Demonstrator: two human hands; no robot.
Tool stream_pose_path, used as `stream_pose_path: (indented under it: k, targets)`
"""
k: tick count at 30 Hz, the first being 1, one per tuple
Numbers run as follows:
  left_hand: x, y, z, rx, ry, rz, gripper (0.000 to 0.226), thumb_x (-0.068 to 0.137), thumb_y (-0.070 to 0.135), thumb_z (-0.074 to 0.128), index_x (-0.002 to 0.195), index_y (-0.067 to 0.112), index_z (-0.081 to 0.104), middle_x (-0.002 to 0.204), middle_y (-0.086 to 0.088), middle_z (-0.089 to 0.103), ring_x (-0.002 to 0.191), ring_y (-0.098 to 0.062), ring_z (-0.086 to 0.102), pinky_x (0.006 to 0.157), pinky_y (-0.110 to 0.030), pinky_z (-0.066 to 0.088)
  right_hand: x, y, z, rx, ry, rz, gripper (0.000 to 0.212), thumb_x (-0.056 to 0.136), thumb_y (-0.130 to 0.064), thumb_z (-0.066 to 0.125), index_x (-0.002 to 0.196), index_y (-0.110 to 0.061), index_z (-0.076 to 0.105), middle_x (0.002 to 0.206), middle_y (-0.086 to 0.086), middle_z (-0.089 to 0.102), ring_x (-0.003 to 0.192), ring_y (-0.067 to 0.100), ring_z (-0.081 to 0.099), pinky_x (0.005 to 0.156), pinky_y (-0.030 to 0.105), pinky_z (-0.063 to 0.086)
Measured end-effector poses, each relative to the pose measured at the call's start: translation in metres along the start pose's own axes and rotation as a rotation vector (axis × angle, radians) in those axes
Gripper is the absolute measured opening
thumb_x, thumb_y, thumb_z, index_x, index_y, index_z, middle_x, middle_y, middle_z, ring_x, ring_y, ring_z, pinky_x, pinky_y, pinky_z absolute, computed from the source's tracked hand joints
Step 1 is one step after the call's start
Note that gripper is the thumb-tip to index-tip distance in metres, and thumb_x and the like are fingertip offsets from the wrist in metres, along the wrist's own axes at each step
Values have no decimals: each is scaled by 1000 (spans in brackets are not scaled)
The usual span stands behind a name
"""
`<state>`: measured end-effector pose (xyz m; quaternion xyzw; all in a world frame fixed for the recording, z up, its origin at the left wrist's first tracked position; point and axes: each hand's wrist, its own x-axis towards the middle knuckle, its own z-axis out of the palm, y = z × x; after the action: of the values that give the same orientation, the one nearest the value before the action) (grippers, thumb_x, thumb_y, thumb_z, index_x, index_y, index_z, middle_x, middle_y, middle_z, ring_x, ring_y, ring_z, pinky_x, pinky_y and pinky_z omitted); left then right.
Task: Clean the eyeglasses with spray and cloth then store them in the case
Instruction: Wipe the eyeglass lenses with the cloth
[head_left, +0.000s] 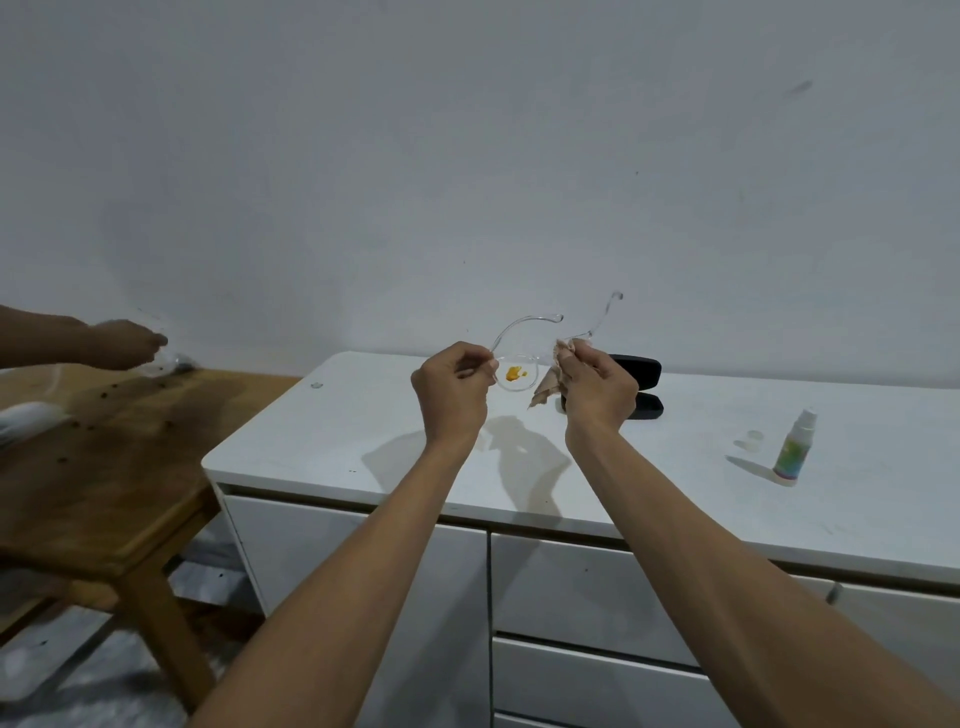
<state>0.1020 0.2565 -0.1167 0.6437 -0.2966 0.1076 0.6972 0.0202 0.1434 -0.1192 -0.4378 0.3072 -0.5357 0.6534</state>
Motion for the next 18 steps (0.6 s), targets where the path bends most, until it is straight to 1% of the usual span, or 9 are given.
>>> stream_pose_path:
  k: [2,4,6,9,11,13,16,17,18]
  targets:
    - [0,0,0,18,-3,13,10,79,-3,80,81,6,77,71,-3,74,63,-10,73,71,-41,65,2,2,2,-8,10,8,13,76,-16,89,74,-23,79,90,3,80,81,16,71,92,45,60]
    - [-1,0,0,22,-4,8,9,79,-2,80,81,7,77,71,-3,74,64,-11,73,72,-40,65,3,5,4,2,9,28,15,73,-15,90,68,-20,77,84,8,78,81,28,75,90,53,60]
    - [-2,0,0,21,-15,-1,10,79,-3,79,81,7,77,70,-2,74,64,-12,73,72,-40,64,5,6,6,13,27,52,13,72,-13,90,69,-19,78,84,10,79,86,40,76,87,58,60]
    - [-2,-1,0,21,-35,2,12,79,-5,78,79,7,76,68,-5,73,63,-17,73,71,-38,64,9,2,7,38,86,76,13,74,-8,89,75,-17,80,87,6,80,82,32,76,86,51,62]
    - [-2,-2,0,27,-31,8,12,79,-5,77,79,7,75,69,-6,74,64,-19,74,71,-38,63,12,0,9,52,105,69,11,73,-8,88,78,-14,80,88,7,81,82,34,76,82,48,61]
    - [-2,-3,0,22,-19,2,12,79,-5,77,79,7,74,70,-7,74,64,-19,73,71,-37,63,15,-3,11,75,116,61,12,74,-6,88,76,-15,79,91,9,81,79,29,76,76,42,62]
    - [2,-2,0,18,-3,4,10,80,-5,77,80,4,74,71,-7,74,64,-17,73,70,-35,63,18,-7,18,115,82,54,14,76,-4,86,75,-14,77,90,9,80,73,25,74,69,42,63]
    - [4,0,0,16,1,8,9,80,-6,77,80,3,74,71,-7,74,64,-16,72,69,-34,63,18,-7,22,117,60,48,14,76,-3,85,74,-13,76,91,7,80,76,23,75,72,41,63]
    - [6,1,0,17,5,14,8,80,-6,77,80,2,74,71,-6,74,63,-16,72,68,-32,63,18,-7,25,109,36,44,16,77,-2,85,74,-14,75,91,5,80,83,22,77,78,40,64]
